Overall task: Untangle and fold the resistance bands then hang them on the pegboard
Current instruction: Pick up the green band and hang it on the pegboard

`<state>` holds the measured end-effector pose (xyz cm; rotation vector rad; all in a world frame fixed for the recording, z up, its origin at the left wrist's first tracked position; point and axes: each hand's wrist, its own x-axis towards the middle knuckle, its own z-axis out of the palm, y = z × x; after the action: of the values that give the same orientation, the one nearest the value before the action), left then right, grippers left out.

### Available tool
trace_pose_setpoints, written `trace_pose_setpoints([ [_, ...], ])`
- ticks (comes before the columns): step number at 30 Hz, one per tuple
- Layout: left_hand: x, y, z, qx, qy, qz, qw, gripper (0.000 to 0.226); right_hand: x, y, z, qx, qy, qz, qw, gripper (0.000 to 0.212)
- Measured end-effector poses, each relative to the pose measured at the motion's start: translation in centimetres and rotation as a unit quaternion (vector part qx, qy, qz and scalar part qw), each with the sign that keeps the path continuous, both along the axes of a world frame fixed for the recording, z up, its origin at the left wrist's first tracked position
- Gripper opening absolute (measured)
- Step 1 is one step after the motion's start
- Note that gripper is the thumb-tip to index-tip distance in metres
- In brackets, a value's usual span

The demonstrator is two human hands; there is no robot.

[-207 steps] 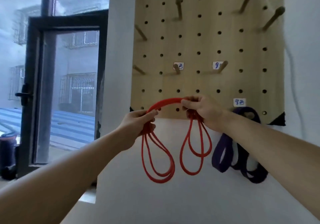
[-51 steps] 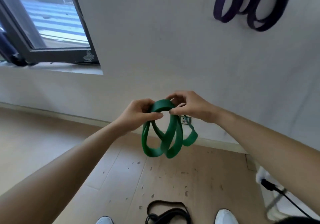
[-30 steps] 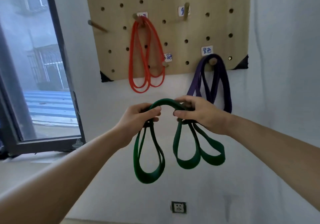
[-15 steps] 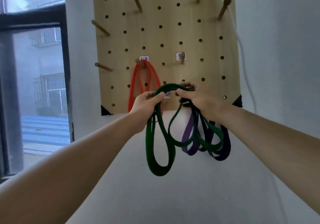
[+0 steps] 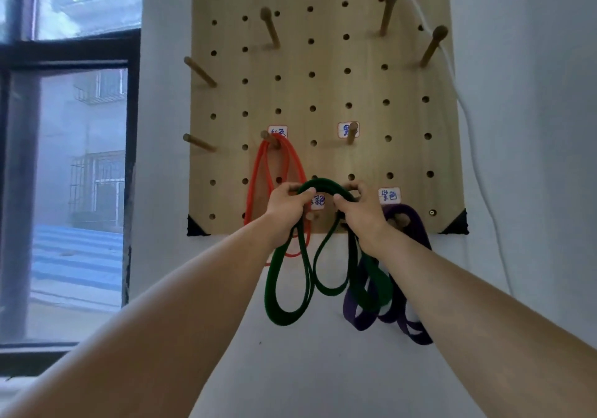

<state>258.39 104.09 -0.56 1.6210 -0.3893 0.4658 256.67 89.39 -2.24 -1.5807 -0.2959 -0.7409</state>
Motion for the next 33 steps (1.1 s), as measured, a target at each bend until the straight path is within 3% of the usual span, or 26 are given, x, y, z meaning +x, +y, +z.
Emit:
trace_pose_setpoints([
  [6,2.5,1.4,-5.0,0.002,-0.006,0.000,1.000,0.018,1.5,0.0,-4.0,-0.056,0.082,0.036,0.994,0.024],
  [11,3.0,2.2,-7.4,0.207,-0.137,0.038,0.968,0.060,1.3,0.8,-5.8,-0.077,0.113,0.097,0.986,0.046],
  [15,2.8,2.3,-8.3,0.261,-0.153,0.058,0.951,0.075,1.0,0.6,-7.3,-0.166,0.089,0.081,0.979,0.072],
  [20,-0.1,3.7,-9.4,0.259,-0.131,0.088,0.953,0.069,-0.4,-0.8,-7.1,-0.204,0.083,0.032,0.975,0.068],
  [24,-3.5,5.4,-11.0,0.258,-0.101,0.032,0.960,0.056,-2.8,-1.5,-7.4,-0.279,0.081,0.018,0.957,0.049],
  [27,-6.3,6.7,-13.7,0.277,-0.086,-0.004,0.957,0.051,-4.9,-1.7,-9.0,-0.325,0.076,-0.007,0.943,0.059],
  [30,-9.2,8.2,-16.8,0.289,-0.070,-0.052,0.953,0.034,-7.1,-1.1,-12.0,-0.361,0.045,-0.030,0.931,0.045],
  [33,-11.2,9.9,-19.9,0.283,-0.038,-0.089,0.954,0.018,-9.4,-0.5,-15.4,-0.356,0.058,0.022,0.933,0.025],
])
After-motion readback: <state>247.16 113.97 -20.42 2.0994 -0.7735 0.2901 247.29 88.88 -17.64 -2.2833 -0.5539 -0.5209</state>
